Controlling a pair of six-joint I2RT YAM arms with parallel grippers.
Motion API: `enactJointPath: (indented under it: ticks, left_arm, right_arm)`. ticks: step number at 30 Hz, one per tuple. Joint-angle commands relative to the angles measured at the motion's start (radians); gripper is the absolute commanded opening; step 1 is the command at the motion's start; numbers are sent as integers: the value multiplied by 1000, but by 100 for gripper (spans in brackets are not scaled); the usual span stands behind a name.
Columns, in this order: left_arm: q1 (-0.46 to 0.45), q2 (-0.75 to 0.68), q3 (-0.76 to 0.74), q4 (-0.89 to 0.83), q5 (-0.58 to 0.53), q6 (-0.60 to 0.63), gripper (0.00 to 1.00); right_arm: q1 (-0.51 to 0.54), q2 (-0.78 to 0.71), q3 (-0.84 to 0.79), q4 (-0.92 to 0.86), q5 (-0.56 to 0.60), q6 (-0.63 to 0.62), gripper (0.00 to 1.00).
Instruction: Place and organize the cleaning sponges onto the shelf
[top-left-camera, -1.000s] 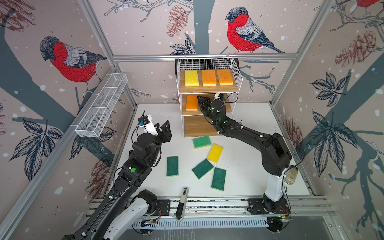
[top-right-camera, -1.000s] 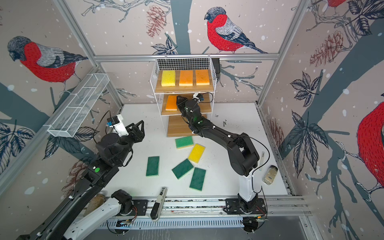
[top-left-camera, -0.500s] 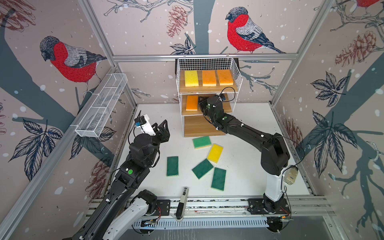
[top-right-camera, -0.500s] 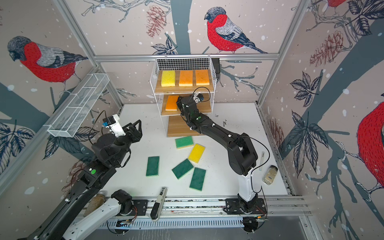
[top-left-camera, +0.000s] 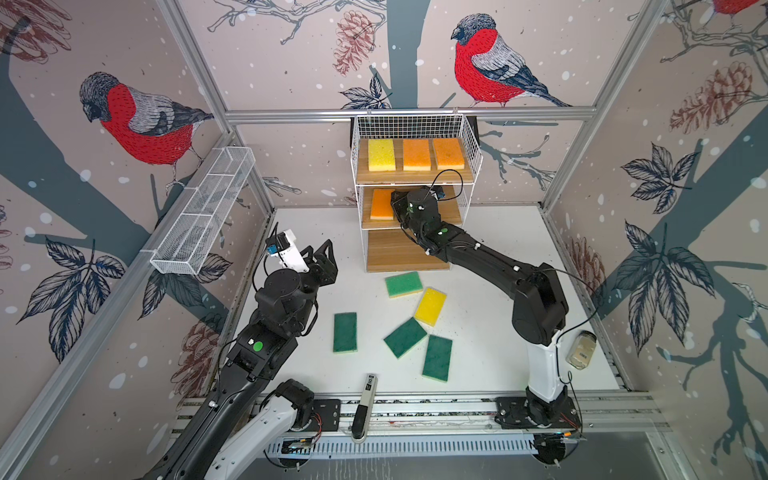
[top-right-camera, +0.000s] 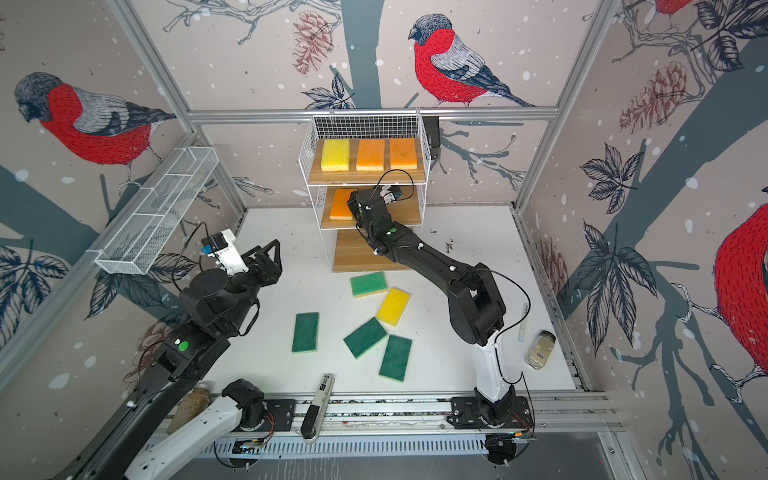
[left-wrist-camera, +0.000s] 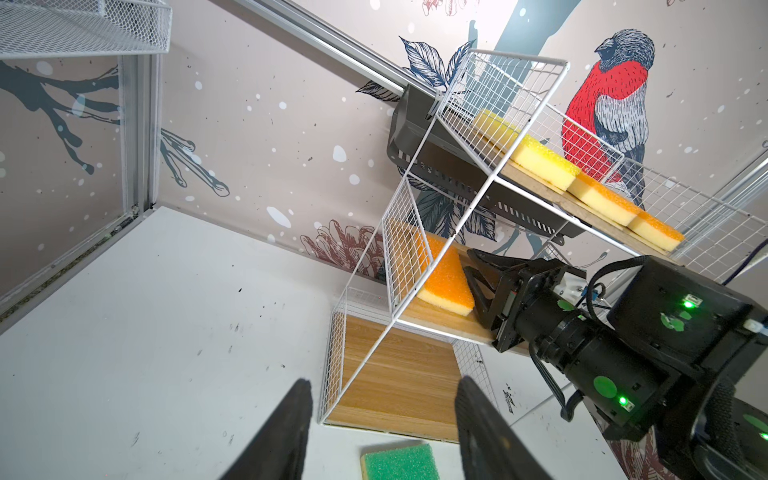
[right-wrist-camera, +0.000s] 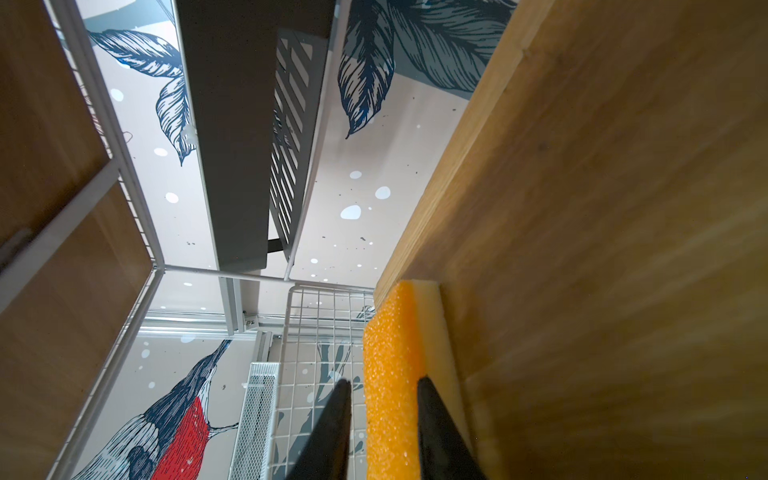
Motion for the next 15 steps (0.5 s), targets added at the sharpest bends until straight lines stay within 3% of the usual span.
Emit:
enactJointPath:
  ticks: [1, 15]
  left_arm:
    - [2, -8, -2, 10, -6, -1, 56]
    - [2, -17, -12, 9, 11, -1, 56]
  right_arm:
    - [1, 11, 8, -85, 3, -22, 29]
    - [10, 0, 8, -115, 11, -98, 29]
